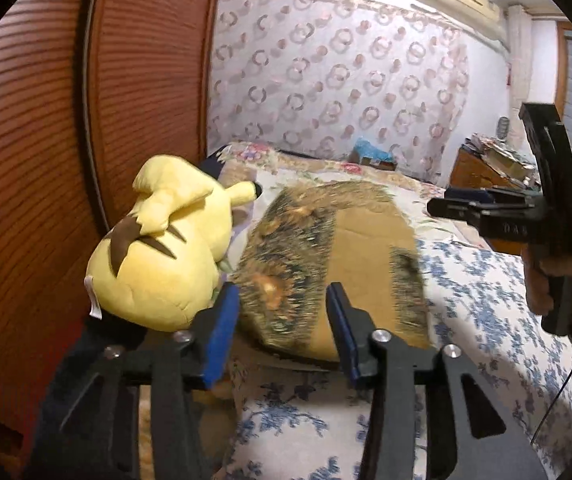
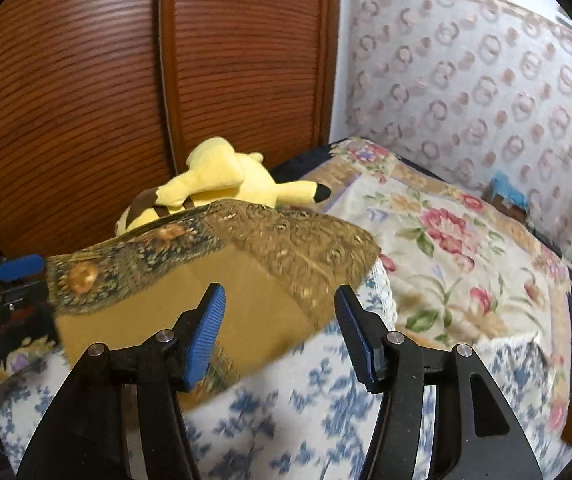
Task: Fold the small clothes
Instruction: 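Carry the folded shirt with both grippers and lower it beside the yellow plush toy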
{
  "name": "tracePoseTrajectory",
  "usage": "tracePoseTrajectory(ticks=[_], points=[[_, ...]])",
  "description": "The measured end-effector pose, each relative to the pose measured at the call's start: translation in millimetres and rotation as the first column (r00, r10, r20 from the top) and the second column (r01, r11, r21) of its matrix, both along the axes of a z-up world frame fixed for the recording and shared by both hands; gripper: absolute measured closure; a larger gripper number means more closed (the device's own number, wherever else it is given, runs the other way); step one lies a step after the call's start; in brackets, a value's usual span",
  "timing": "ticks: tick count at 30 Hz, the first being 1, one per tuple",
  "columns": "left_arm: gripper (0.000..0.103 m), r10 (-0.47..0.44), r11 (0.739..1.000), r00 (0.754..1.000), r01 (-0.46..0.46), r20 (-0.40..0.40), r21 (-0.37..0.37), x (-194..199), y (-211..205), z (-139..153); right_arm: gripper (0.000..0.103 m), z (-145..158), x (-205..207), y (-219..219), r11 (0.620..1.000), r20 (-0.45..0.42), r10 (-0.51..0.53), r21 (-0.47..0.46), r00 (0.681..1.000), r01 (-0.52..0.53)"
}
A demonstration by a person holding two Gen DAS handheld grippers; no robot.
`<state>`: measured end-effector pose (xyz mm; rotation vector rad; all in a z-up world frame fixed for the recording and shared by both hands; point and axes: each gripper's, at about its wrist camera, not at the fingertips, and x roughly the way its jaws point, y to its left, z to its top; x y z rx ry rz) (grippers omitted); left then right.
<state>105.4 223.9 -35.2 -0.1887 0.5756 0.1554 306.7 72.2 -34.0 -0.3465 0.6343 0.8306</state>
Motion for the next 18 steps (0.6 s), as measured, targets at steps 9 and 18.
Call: tracePoseTrajectory(ticks=[9, 18], points=[[0.043, -0.096, 0.995, 0.994, 0.095, 0.056, 0.026, -15, -50, 22, 0.027, 20, -57, -67, 0.995, 0.033, -0.067, 0.075, 0.997, 0.064], [0.043, -0.180, 0.983, 0.983, 0.177, 0.047, 0.054, -16, -107, 30, 0.019, 29, -116, -143, 0.973, 0.081, -0.200, 0.135, 0.976, 0.188]])
